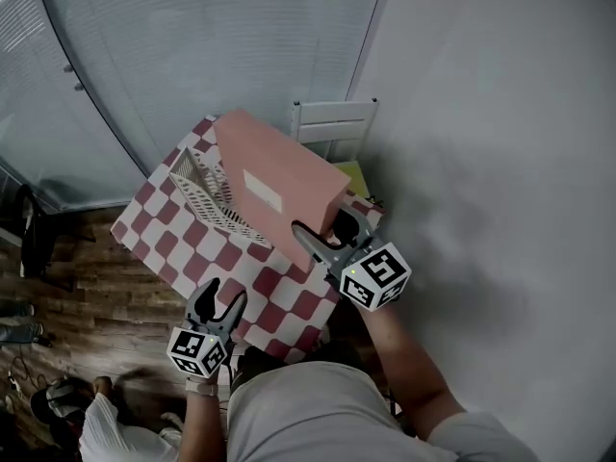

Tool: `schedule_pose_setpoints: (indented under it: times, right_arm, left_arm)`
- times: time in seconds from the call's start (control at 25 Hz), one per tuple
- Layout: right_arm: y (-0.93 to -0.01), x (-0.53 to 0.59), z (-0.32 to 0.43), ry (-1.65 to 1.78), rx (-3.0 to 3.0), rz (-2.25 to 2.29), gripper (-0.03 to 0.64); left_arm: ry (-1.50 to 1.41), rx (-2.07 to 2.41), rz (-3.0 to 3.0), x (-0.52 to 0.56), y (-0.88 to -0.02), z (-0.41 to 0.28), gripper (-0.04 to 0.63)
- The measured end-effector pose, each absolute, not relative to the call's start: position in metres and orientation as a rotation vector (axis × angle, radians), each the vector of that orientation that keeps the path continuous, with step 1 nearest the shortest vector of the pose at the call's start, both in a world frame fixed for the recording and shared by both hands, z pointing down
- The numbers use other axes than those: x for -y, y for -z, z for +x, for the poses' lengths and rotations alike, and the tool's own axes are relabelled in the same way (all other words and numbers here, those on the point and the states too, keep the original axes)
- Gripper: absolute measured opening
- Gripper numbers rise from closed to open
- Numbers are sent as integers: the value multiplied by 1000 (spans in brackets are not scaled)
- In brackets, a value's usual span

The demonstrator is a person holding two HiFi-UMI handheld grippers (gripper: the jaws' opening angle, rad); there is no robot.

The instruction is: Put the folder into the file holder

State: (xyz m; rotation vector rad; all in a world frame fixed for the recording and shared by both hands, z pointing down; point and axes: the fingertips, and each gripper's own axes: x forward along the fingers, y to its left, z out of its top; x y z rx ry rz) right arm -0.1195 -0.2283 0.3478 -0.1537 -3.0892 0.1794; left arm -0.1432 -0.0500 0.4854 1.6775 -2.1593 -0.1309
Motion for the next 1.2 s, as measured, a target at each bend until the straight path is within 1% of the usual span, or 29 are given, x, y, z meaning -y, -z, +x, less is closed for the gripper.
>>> schedule_pose_setpoints:
  times: [0.6,1.2]
  right_arm:
    - [-355,234,-195,-151,3048,-514,276]
    - [-363,239,-242,-196,3063,-683,276]
  left_arm:
    - [135,2300,1430,42,-473,-141,261]
    - [167,2401,1142,14,-479,-134,261]
